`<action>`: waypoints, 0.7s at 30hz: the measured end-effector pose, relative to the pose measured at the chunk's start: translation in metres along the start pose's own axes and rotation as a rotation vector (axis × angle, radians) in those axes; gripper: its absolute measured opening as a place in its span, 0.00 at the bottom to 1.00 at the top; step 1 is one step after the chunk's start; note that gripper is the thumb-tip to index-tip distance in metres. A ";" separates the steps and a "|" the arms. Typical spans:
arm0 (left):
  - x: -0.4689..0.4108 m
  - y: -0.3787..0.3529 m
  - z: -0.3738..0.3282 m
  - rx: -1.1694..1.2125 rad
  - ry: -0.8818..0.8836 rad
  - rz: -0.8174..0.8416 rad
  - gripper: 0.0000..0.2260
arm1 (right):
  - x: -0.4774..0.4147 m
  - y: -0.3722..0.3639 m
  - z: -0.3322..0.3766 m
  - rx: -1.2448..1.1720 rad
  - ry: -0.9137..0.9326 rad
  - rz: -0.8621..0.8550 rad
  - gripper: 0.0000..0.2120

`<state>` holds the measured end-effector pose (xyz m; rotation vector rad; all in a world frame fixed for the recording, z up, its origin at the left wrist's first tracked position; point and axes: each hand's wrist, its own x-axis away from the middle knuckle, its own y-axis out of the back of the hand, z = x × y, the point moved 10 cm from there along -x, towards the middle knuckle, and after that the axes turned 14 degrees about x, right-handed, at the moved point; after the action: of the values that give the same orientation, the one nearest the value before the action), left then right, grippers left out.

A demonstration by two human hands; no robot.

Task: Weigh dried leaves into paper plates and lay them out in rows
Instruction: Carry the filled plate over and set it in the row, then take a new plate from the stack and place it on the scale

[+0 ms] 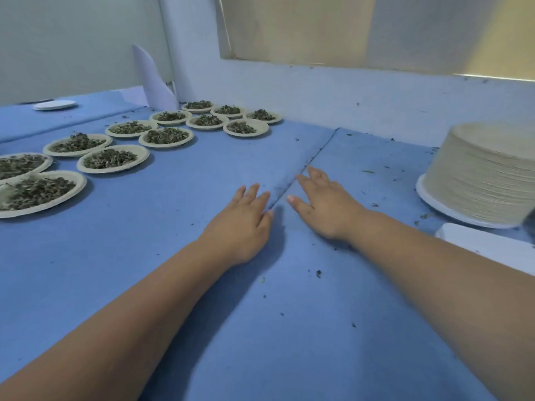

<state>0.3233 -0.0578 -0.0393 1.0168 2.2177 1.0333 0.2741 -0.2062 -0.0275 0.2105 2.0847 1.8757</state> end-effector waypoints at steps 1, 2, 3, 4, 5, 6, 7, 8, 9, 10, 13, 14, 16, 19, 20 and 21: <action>-0.001 -0.007 -0.020 0.027 -0.035 -0.007 0.25 | 0.009 0.011 -0.005 -0.041 -0.008 -0.015 0.34; -0.003 -0.014 -0.042 0.055 -0.073 -0.013 0.24 | 0.020 0.023 -0.012 -0.077 -0.021 -0.046 0.34; -0.006 -0.023 -0.064 0.081 -0.114 -0.017 0.23 | 0.032 0.036 -0.021 -0.107 -0.038 -0.090 0.33; -0.009 -0.031 -0.087 0.104 -0.153 -0.015 0.23 | 0.046 0.048 -0.033 -0.131 -0.058 -0.133 0.32; -0.012 -0.040 -0.110 0.123 -0.186 -0.007 0.22 | 0.061 0.059 -0.047 -0.150 -0.084 -0.171 0.30; -0.015 -0.050 -0.131 0.142 -0.213 0.009 0.23 | 0.079 0.067 -0.062 -0.162 -0.116 -0.201 0.29; -0.017 -0.060 -0.151 0.157 -0.235 0.028 0.23 | 0.099 0.073 -0.079 -0.172 -0.152 -0.226 0.29; -0.019 -0.070 -0.171 0.166 -0.264 0.047 0.25 | 0.121 0.077 -0.098 -0.184 -0.192 -0.251 0.29; -0.020 -0.080 -0.191 0.167 -0.300 0.065 0.26 | 0.145 0.079 -0.117 -0.197 -0.230 -0.279 0.29; -0.021 -0.089 -0.210 0.166 -0.341 0.077 0.27 | 0.169 0.081 -0.136 -0.200 -0.265 -0.306 0.29; -0.027 -0.104 -0.265 0.160 -0.464 0.068 0.26 | 0.237 0.083 -0.198 -0.125 -0.399 -0.365 0.29; -0.029 -0.106 -0.282 0.157 -0.500 0.055 0.25 | 0.258 0.083 -0.221 -0.100 -0.476 -0.364 0.28; -0.038 -0.107 -0.308 0.132 -0.547 0.012 0.23 | 0.294 0.078 -0.263 -0.063 -0.642 -0.345 0.26; -0.058 -0.107 -0.339 0.026 -0.583 -0.047 0.20 | 0.327 0.065 -0.301 0.074 -0.798 -0.261 0.19; -0.065 -0.108 -0.348 -0.011 -0.592 -0.056 0.19 | 0.331 0.056 -0.307 0.148 -0.845 -0.164 0.20; -0.072 -0.111 -0.357 -0.054 -0.600 -0.051 0.18 | 0.333 0.048 -0.311 0.215 -0.872 -0.056 0.23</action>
<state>0.0784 -0.3176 0.0930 1.0682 1.7045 0.6464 -0.1472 -0.3838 -0.0032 0.8374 1.6194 1.1810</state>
